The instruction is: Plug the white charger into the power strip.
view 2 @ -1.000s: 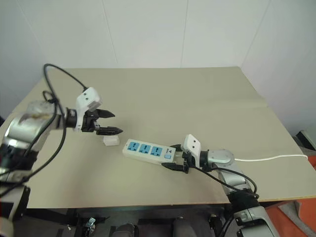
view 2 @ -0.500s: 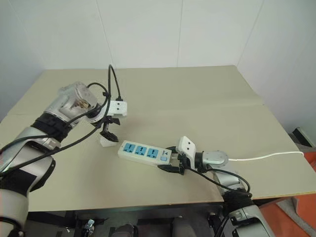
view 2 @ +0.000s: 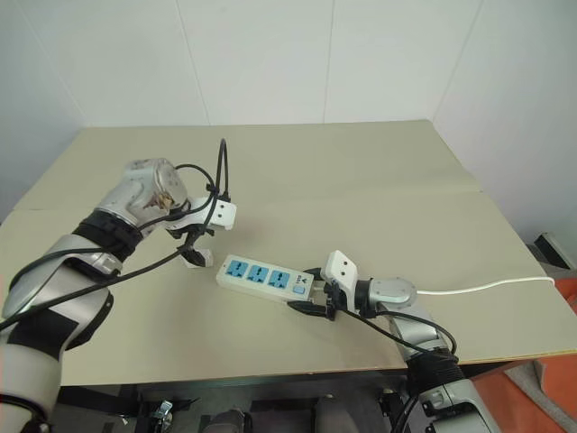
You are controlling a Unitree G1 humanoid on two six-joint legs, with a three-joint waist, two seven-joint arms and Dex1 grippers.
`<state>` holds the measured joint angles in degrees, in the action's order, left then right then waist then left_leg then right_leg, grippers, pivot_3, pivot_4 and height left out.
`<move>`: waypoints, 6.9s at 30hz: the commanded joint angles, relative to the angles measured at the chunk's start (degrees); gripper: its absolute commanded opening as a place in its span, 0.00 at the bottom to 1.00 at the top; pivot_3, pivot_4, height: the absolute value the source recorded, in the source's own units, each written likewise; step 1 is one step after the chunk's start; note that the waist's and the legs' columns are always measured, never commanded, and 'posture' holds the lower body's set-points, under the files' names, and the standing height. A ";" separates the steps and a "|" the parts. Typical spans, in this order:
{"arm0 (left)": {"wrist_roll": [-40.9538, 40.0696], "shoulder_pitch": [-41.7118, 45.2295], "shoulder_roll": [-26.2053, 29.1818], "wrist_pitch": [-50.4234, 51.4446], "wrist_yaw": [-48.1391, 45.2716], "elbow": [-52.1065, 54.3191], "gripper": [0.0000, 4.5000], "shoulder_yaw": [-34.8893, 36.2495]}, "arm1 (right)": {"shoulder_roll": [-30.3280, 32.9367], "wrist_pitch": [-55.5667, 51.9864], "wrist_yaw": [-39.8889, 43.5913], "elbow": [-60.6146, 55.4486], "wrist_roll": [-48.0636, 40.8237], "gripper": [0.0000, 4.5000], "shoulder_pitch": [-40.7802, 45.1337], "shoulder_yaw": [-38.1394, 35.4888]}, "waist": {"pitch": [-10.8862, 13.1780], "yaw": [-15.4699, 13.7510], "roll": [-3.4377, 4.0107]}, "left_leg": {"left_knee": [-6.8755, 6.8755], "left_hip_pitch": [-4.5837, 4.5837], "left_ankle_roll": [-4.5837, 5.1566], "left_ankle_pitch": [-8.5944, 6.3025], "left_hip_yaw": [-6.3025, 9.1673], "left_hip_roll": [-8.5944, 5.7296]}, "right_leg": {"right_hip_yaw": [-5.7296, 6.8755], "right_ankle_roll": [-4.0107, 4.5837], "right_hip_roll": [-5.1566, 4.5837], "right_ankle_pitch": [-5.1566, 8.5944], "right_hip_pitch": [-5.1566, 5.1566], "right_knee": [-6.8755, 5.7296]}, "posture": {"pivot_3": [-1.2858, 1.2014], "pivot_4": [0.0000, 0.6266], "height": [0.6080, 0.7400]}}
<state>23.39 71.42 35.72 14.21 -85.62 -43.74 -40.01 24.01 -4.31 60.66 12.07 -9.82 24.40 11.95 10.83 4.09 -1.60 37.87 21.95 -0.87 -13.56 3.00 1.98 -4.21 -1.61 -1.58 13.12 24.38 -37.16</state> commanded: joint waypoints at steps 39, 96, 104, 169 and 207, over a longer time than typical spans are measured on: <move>-13.44 -1.29 -4.82 6.14 3.90 7.90 0.22 23.40 | 0.92 -1.68 -2.55 -0.17 2.37 0.76 -1.58 2.29 | -0.02 -0.02 -0.03 | 0.00 -0.19 0.00 0.00 -0.02 0.00 | -0.06 0.00 0.00 -0.01 -0.11 -0.07 | 0.52 0.24 1.00; -50.79 -33.89 -15.57 -19.40 -6.88 14.72 0.22 35.96 | 0.66 4.07 12.21 8.34 1.05 0.76 3.18 3.48 | -0.17 -0.14 -0.02 | 0.06 -0.39 0.00 0.00 0.01 0.01 | 0.01 0.44 -0.02 -0.30 -0.33 -0.01 | 0.52 0.24 1.00; -50.71 -31.34 -15.72 -23.48 -6.88 8.39 0.22 33.23 | 0.78 3.25 11.19 6.11 1.06 0.76 1.03 3.30 | -0.17 -0.21 -0.03 | 0.06 -0.36 0.00 0.00 0.01 0.00 | 0.02 0.08 -0.03 -0.08 -0.33 0.01 | 0.52 0.24 1.00; -50.23 -34.77 -15.41 -31.00 -6.88 0.24 0.30 27.68 | 0.79 5.45 11.05 4.70 0.40 0.76 -0.05 3.20 | -0.90 -0.38 -0.03 | 0.04 -0.42 0.00 -0.01 0.01 0.00 | 0.01 -0.01 -0.02 -0.02 -0.40 0.05 | 0.52 0.24 1.00; -60.21 -42.26 3.69 -12.13 -6.88 27.34 1.00 48.59 | 15.89 0.97 15.01 -14.33 -7.57 0.99 -2.31 -7.59 | -0.75 -0.40 0.07 | -0.01 -0.10 0.00 -0.01 0.01 0.06 | 0.03 0.00 -0.01 0.00 -0.08 0.13 | 0.52 0.24 1.00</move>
<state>-36.94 29.87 37.95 3.41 -91.90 -18.87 7.18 38.08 -3.09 73.66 1.51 -14.95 22.33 7.64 10.08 3.69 -1.53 37.86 21.85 -0.87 -13.57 3.00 2.04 -4.18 -1.60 -1.60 13.12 24.31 -37.02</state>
